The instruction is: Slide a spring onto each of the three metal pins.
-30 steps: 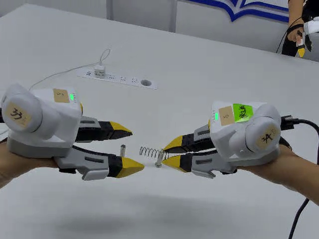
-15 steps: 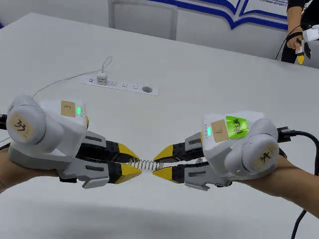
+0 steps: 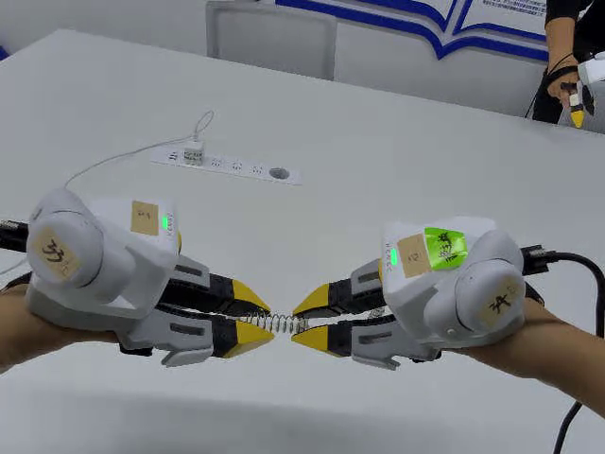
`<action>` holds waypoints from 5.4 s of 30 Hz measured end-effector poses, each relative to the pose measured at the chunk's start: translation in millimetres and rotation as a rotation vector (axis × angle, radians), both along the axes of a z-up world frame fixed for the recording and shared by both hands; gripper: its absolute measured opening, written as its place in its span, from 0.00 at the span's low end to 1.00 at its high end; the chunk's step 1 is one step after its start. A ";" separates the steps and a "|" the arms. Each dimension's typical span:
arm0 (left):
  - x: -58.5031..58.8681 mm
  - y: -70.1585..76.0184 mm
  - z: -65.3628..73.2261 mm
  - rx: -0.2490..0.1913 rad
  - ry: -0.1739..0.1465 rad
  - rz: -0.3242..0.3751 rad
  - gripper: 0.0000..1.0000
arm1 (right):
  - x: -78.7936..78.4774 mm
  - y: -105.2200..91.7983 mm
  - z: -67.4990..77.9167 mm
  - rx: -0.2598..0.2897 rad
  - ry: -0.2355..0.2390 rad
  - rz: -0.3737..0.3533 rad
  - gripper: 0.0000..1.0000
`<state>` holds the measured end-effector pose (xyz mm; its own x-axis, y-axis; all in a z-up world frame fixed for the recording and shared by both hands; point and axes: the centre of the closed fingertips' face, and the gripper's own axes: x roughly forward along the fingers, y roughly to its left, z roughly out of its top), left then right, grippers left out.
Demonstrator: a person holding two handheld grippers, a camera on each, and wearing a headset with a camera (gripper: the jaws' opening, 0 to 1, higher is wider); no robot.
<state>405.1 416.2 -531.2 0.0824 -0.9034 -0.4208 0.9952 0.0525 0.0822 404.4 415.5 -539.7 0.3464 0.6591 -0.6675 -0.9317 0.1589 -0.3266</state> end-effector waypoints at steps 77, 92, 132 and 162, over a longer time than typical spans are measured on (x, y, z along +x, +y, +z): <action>1.5 -7.9 2.3 -0.013 -0.089 -0.057 0.11 | 2.5 38.8 53.7 0.391 0.165 -0.116 0.10; 14.6 6.4 -11.1 0.025 -0.048 0.021 0.12 | 12.2 31.7 55.2 0.387 0.120 -0.160 0.09; 69.2 64.1 -28.1 -0.066 0.171 0.371 0.86 | 110.9 -58.7 -34.1 0.441 0.226 -0.654 0.10; 68.5 54.0 -24.6 -0.121 0.224 0.390 0.86 | 109.2 -63.0 -94.4 0.396 0.250 -0.746 0.11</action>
<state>473.6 470.2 -555.8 0.3448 -0.8668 -0.3604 0.8920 0.4221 -0.1618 513.6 352.5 -634.1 0.6533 0.5182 -0.5519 -0.5764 0.8131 0.0811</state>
